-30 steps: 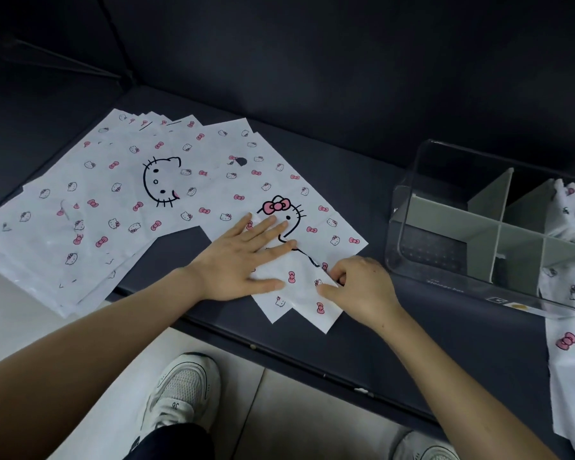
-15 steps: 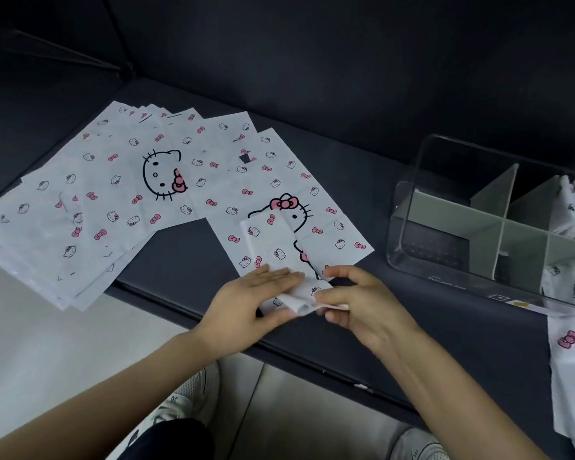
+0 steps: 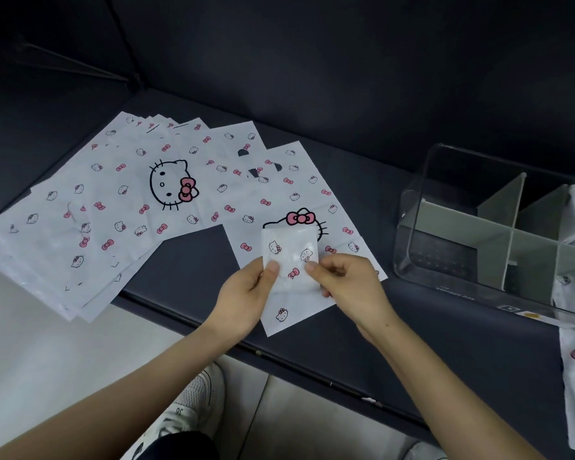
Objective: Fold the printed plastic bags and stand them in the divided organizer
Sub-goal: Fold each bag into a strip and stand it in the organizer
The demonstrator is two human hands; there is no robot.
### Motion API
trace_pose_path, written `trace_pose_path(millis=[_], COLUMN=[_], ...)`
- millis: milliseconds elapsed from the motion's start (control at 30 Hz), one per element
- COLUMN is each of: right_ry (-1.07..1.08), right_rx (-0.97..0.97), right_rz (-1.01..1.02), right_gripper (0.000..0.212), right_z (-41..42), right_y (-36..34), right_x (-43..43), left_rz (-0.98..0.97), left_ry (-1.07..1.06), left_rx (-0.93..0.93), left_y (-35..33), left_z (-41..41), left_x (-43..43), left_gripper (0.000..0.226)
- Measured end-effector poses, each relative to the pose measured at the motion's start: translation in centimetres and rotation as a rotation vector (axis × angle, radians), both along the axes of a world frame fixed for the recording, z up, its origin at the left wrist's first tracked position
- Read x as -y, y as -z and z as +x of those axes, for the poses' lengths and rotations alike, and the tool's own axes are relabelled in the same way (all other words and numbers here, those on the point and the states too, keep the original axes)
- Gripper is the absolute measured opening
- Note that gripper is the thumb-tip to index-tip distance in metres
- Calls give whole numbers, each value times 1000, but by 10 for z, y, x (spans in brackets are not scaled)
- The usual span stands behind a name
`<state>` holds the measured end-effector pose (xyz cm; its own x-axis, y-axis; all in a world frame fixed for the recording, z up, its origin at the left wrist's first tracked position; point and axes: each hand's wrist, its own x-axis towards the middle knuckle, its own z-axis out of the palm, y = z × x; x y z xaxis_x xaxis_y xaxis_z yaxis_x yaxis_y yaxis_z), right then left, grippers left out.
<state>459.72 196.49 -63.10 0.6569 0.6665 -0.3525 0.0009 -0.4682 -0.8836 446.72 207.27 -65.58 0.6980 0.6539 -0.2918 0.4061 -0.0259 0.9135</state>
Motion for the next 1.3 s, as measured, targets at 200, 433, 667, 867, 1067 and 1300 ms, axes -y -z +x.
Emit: trace_pose_path(millis=[200,433,667,867,1067,1300], right_ry=[50,47,-29,-76,-71,5], right_rx=[187,299,397,418,680,573], right_rz=[-114,-164,-255,-352,-392,-469], right_gripper=[35,43,39,40,28,48], right_z=[-7,-6,-6,-1,-11,-27], right_y=[24,30,26,24,22,16], right_x=[-9,-11,-17,-21,-20,1], left_rz=[123,463,1066,1181,1144,1052], left_ry=[-52,-126,174,588,591,477], left_rx=[-45,-129,-110,-193,-321,-418], left_y=[0,0,15,21,32,37], left_z=[5,4,-2,12,11,14], left_x=[2,6,-14,-30,-28,-9], left_gripper=[20,38,43,54,60,71])
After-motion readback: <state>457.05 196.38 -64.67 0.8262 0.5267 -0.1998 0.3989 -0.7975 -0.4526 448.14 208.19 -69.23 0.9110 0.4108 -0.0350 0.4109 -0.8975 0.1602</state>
